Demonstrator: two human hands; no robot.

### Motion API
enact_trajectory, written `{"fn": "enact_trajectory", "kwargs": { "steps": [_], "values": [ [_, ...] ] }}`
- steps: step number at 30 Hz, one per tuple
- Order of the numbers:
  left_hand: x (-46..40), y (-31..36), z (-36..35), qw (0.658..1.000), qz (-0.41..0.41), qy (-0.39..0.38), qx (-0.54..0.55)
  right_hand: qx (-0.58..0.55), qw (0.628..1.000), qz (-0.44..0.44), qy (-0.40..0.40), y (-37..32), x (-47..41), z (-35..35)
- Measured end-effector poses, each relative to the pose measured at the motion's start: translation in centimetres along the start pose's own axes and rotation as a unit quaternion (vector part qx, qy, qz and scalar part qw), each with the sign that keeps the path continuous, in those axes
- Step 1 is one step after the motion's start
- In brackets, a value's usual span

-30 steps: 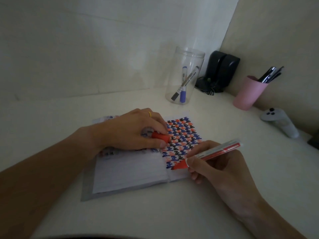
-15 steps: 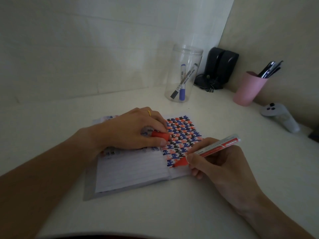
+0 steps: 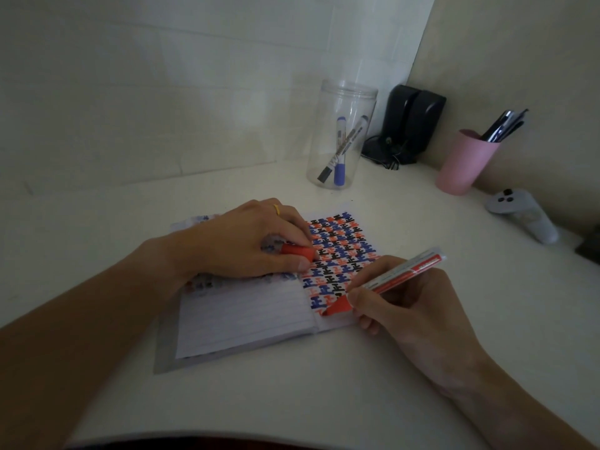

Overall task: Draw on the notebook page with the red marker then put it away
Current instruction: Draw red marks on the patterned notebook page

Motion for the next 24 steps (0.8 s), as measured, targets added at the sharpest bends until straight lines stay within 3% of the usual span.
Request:
{"fn": "enact_trajectory", "kwargs": {
  "steps": [6, 24],
  "values": [
    [0.03, -0.11, -0.08, 1.000, 0.000, 0.001, 0.006, -0.035, 0.999, 0.011, -0.012, -0.23, 0.10, 0.08],
    [0.01, -0.21, -0.08, 1.000, -0.007, 0.001, 0.003, 0.012, 1.000, 0.019, -0.013, -0.03, 0.04, 0.03]
  ]
}}
Point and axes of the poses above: each hand's wrist, its own x-axis away from the middle knuckle, its own z-axis out of the back of the hand, y = z × x, the point moved 1 cm from there along -x, towards the middle knuckle, and after that the axes turned 6 degrees about -y, right-handed, at the moved point
